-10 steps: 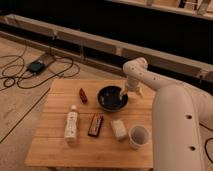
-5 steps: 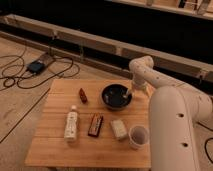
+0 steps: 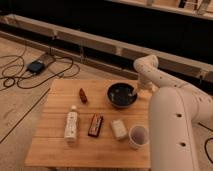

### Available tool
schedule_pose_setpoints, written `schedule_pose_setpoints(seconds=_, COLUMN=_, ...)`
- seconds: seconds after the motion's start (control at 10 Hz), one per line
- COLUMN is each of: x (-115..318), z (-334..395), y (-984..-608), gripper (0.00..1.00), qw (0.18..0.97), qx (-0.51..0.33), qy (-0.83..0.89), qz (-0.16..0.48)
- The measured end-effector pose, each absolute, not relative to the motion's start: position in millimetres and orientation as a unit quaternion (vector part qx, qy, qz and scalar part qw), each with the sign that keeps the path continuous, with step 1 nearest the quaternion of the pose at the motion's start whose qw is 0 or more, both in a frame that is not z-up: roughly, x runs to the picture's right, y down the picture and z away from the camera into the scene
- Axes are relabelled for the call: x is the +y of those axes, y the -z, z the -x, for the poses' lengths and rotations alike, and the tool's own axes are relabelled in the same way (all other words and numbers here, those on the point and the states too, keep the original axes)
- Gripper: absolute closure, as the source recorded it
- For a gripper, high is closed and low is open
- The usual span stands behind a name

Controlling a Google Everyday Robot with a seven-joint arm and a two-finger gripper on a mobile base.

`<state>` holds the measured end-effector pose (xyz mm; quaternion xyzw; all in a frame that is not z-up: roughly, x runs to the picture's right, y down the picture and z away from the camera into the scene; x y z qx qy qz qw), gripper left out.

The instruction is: Push the ceramic bowl across the table

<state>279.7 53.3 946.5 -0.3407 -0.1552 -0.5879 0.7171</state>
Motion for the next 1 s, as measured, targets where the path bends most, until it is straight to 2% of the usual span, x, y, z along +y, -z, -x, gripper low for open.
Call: schedule_pose_setpoints(seconds=1.0, x=68, z=-345, y=-928, gripper=0.2, qw=0.72, qx=-0.146, qy=0.557, qz=0.387)
